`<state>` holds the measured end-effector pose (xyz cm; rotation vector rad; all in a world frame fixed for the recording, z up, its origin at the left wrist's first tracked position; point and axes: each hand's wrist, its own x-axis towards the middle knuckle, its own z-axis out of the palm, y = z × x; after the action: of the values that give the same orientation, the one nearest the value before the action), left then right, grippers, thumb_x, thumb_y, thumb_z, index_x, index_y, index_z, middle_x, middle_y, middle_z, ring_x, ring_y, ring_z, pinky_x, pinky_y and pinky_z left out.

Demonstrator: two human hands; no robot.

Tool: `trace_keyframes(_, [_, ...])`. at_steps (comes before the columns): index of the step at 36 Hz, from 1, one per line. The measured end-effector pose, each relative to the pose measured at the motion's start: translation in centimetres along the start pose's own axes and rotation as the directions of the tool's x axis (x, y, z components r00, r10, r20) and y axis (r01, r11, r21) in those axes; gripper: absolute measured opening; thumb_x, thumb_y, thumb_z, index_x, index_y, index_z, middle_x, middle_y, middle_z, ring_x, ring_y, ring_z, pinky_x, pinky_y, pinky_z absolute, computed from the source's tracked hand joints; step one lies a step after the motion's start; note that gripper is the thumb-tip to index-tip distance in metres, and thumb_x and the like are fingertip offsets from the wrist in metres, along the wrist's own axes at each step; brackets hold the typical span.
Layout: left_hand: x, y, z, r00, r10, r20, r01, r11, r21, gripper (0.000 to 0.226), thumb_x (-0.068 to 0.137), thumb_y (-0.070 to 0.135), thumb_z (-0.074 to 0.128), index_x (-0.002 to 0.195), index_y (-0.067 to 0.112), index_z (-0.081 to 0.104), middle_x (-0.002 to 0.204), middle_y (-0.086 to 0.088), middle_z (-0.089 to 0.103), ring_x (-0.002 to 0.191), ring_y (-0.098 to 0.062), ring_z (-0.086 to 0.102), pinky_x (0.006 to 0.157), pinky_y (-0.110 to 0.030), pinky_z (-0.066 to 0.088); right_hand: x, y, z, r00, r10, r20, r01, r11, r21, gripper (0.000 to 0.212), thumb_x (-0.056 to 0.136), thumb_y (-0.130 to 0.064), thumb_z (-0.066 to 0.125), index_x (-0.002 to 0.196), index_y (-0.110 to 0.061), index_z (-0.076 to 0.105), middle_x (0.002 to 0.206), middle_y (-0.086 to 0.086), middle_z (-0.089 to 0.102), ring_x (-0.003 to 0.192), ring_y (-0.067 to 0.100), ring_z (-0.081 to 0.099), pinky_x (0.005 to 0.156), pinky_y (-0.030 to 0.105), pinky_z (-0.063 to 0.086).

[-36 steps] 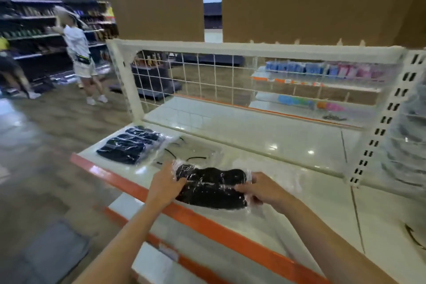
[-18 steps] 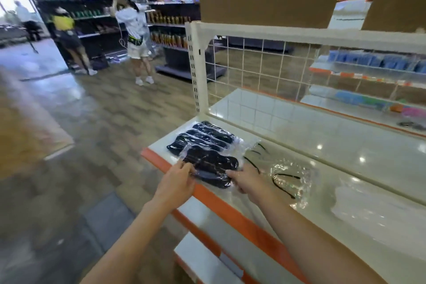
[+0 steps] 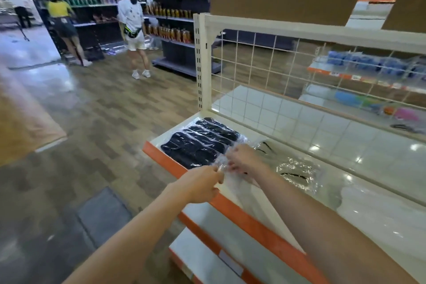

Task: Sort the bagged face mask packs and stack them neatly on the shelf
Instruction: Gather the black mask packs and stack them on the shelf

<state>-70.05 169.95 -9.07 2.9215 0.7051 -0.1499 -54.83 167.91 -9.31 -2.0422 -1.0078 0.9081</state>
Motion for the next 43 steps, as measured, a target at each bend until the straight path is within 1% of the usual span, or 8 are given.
trace_keyframes(3, [2.2,2.1,0.4,0.996,0.091,0.005,-0.091,0.996,0.025,0.032,0.094,0.025,0.048,0.125,0.018,0.053,0.127,-0.001,0.05,0.114,-0.023,0.051,0.092,-0.033,0.043,-2.5,1.5,-3.6,0.978,-0.187,-0.095,0.12,0.869,-0.479,0.019,0.083,-0.012,0.048,0.065,-0.014,0.05,0.067,0.006,0.054,0.07,0.024,0.051,0.053,0.029,0.036])
trace_keyframes(5, [3.9,4.0,0.8,0.986,0.164,0.005,-0.164,0.986,0.04,0.029,0.093,0.026,0.047,0.121,0.02,0.054,0.127,0.0,0.051,0.113,-0.023,0.053,0.091,-0.036,0.045,-4.0,3.0,-5.9,0.974,-0.215,-0.076,0.131,0.801,-0.585,0.011,0.085,-0.018,0.05,0.087,-0.01,0.059,0.083,0.005,0.062,0.084,0.026,0.059,0.063,0.031,0.043])
trace_keyframes(7, [5.8,6.4,1.0,0.966,0.258,-0.005,-0.258,0.965,0.056,0.028,0.093,0.026,0.046,0.117,0.018,0.057,0.125,-0.002,0.052,0.111,-0.025,0.054,0.089,-0.036,0.045,-5.6,4.9,-8.3,0.978,-0.194,-0.075,0.092,0.725,-0.683,0.027,0.091,-0.023,0.047,0.114,-0.01,0.055,0.11,0.006,0.061,0.103,0.028,0.058,0.074,0.031,0.041])
trace_keyframes(10, [8.3,11.0,1.0,0.923,0.384,-0.035,-0.378,0.918,0.116,0.03,0.095,0.026,0.04,0.117,0.015,0.057,0.123,-0.004,0.053,0.11,-0.028,0.055,0.079,-0.034,0.044,-8.7,8.8,-11.9,0.974,-0.203,-0.097,0.045,0.598,-0.801,0.033,0.093,-0.028,0.046,0.12,-0.01,0.05,0.121,0.01,0.055,0.113,0.03,0.052,0.079,0.034,0.041])
trace_keyframes(13, [10.2,15.4,1.1,0.881,0.473,-0.029,-0.469,0.878,0.092,0.029,0.096,0.026,0.04,0.119,0.017,0.054,0.121,-0.004,0.053,0.112,-0.025,0.052,0.085,-0.036,0.043,-11.9,13.2,-15.1,0.972,-0.159,-0.172,-0.071,0.501,-0.862,0.035,0.091,-0.01,0.043,0.126,-0.009,0.045,0.122,0.011,0.052,0.113,0.029,0.049,0.083,0.035,0.039])
trace_keyframes(18, [12.7,23.0,1.5,0.776,0.63,0.022,-0.63,0.774,0.058,0.027,0.095,0.028,0.043,0.119,0.02,0.053,0.117,-0.001,0.054,0.11,-0.021,0.052,0.086,-0.034,0.043,-17.9,20.0,-19.9,0.934,-0.065,-0.351,-0.276,0.492,-0.826,0.035,0.088,-0.005,0.043,0.122,-0.01,0.045,0.117,0.009,0.052,0.107,0.027,0.05,0.075,0.031,0.034])
trace_keyframes(29, [13.6,40.5,3.3,0.597,0.802,0.023,-0.802,0.597,0.019,0.03,0.098,0.032,0.041,0.123,0.022,0.052,0.121,0.003,0.054,0.11,-0.014,0.051,0.084,-0.024,0.038,-32.1,34.1,-28.9,0.784,0.224,-0.578,-0.595,0.535,-0.6,0.031,0.094,-0.017,0.041,0.124,-0.011,0.046,0.123,0.01,0.047,0.119,0.028,0.045,0.092,0.037,0.041])
trace_keyframes(43, [12.6,62.4,6.6,0.671,0.737,0.082,-0.735,0.675,-0.061,0.027,0.096,0.028,0.044,0.118,0.016,0.056,0.117,-0.001,0.053,0.109,-0.016,0.05,0.089,-0.027,0.04,-42.9,49.2,-43.5,0.568,0.265,-0.779,-0.627,0.752,-0.202,0.041,0.091,-0.007,0.047,0.132,-0.006,0.042,0.144,0.011,0.033,0.129,0.028,0.037,0.104,0.036,0.037])
